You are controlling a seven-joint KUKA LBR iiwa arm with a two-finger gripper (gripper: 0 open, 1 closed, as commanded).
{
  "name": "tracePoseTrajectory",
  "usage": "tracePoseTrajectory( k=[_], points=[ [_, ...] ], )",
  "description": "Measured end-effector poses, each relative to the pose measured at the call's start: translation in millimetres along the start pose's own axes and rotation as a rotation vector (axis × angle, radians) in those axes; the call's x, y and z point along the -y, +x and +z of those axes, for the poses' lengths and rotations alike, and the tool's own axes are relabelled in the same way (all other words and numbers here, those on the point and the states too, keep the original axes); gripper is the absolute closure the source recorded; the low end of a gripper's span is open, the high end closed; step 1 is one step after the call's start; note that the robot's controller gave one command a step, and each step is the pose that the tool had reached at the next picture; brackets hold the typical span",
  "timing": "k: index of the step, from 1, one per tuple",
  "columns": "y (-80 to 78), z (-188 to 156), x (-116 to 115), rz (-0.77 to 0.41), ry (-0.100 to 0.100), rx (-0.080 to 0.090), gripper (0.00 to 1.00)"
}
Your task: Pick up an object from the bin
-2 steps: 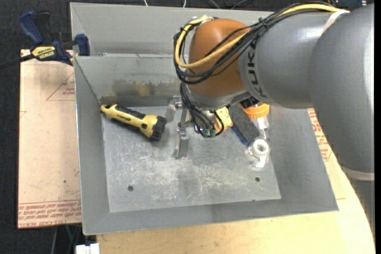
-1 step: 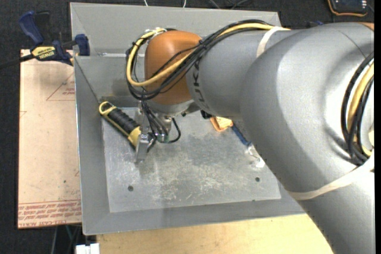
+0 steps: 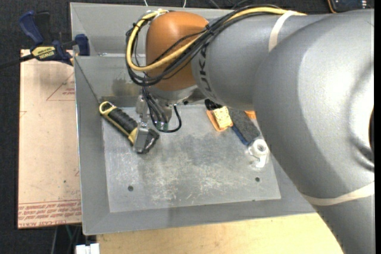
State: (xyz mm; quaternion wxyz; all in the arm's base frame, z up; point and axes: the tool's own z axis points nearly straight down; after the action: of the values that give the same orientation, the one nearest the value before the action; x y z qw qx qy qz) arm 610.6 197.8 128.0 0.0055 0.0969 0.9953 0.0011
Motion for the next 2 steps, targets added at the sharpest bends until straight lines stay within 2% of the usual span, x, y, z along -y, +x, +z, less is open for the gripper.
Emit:
tracePoseTrajectory(
  k=[1, 2],
  points=[
    [7.0, 28.6, 4.5, 0.093, 0.004, -0.015, 0.00],
    [13.3, 58.2, 0.7, 0.178, -0.002, -0.001, 0.00]
  ],
)
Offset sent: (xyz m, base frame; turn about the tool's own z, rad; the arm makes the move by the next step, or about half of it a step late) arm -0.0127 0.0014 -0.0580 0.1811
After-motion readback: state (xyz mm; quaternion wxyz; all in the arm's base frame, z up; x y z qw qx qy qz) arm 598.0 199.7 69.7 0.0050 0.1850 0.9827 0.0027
